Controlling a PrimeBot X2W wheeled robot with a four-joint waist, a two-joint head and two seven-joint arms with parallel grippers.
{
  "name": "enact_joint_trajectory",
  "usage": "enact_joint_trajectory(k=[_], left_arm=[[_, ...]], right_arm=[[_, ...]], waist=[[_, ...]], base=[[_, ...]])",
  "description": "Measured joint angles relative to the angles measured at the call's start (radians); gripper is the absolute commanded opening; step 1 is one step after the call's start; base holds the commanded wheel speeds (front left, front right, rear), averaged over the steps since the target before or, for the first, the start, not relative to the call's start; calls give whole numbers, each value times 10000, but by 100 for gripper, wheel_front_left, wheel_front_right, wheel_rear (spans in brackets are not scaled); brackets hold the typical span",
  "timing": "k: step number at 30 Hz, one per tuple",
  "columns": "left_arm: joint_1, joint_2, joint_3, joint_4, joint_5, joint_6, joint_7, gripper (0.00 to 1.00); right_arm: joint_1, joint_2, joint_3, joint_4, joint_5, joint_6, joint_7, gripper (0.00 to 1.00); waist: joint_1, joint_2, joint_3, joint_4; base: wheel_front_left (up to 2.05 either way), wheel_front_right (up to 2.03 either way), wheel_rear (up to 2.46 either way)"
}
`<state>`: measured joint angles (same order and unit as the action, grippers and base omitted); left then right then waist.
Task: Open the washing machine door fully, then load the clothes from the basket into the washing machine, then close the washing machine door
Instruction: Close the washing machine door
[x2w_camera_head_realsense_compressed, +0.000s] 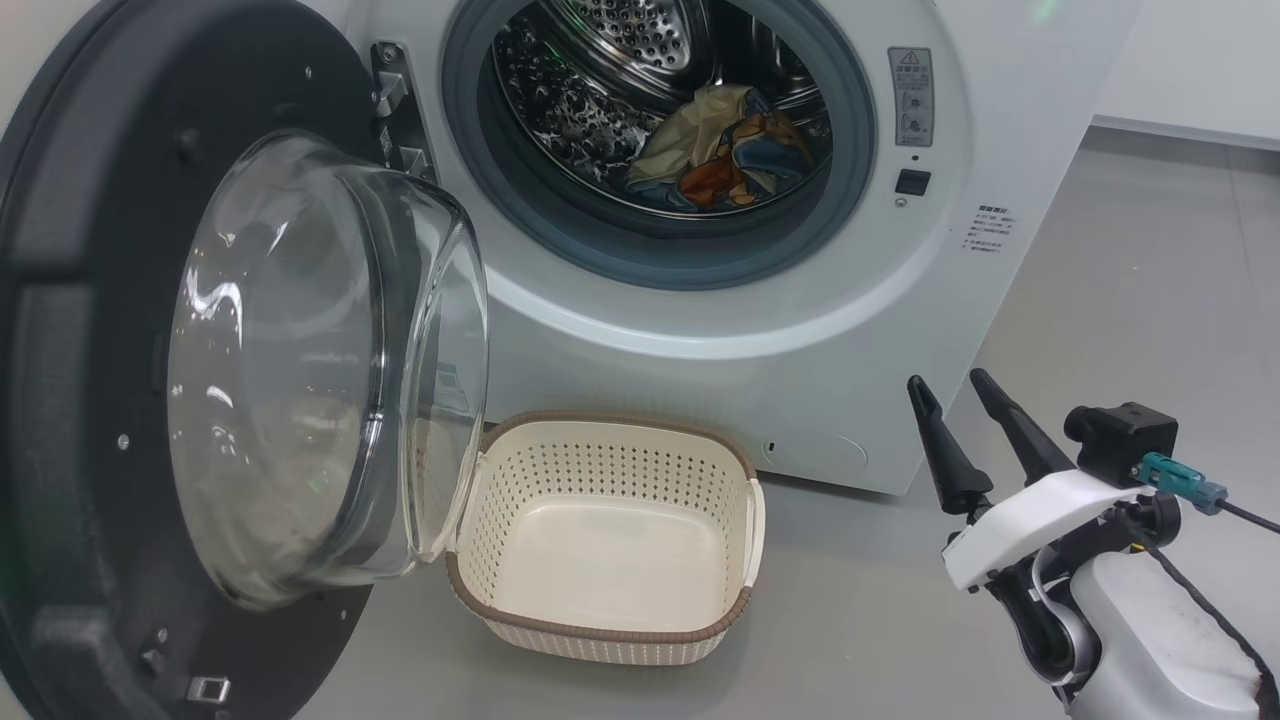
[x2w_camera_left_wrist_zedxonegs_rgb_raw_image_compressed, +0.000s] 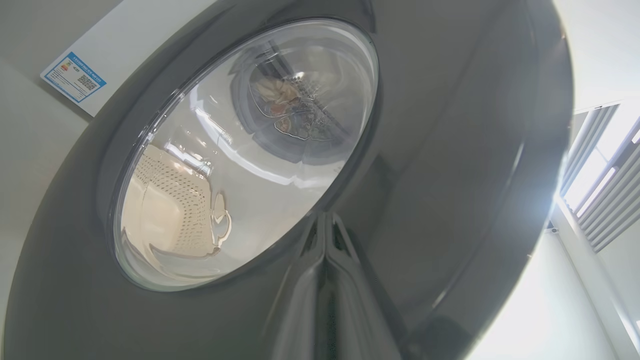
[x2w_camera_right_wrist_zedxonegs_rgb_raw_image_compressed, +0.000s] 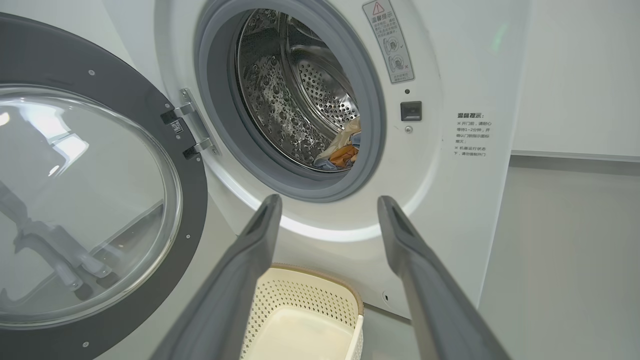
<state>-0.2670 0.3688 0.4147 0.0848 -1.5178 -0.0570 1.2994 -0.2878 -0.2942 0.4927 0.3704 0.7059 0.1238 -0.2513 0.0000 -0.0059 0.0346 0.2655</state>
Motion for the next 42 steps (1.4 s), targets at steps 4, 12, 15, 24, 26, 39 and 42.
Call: enact_joint_trajectory(k=[4, 12, 15, 24, 26, 39, 42], left_arm=[[267, -134, 0, -568, -226, 245, 230, 0], [419, -343, -77, -1801, -640, 732, 558, 0], [543, -458, -125, -2102, -667, 972, 569, 0], [633, -639, -343, -2844, -665, 1231, 569, 0], [634, -725, -341, -2970, -660, 1313, 552, 0], [606, -1143, -439, -3695, -311, 1317, -171, 0], [580, -1208, -512, -3708, 56, 1317, -380, 0]], right_arm=[[0, 146, 109, -6, 0, 0, 0, 100], [0, 173, 119, 29, 0, 0, 0, 100], [0, 205, 136, 48, 0, 0, 0, 100], [0, 270, 196, 56, 0, 0, 0, 100], [0, 268, 198, 59, 0, 0, 0, 100], [-22, 240, 192, 58, 0, 0, 0, 100], [-33, 238, 159, 58, 0, 0, 0, 100]], waist=[[0, 0, -56, -182], [0, 0, -150, -758], [0, 0, -182, -1040], [0, 0, -225, -1937], [0, 0, -219, -2184], [0, 0, -14, -3796], [0, 0, 54, -4114]], base=[[0, 0, 0], [0, 0, 0], [0, 0, 0], [0, 0, 0], [0, 0, 0], [0, 0, 0], [0, 0, 0]])
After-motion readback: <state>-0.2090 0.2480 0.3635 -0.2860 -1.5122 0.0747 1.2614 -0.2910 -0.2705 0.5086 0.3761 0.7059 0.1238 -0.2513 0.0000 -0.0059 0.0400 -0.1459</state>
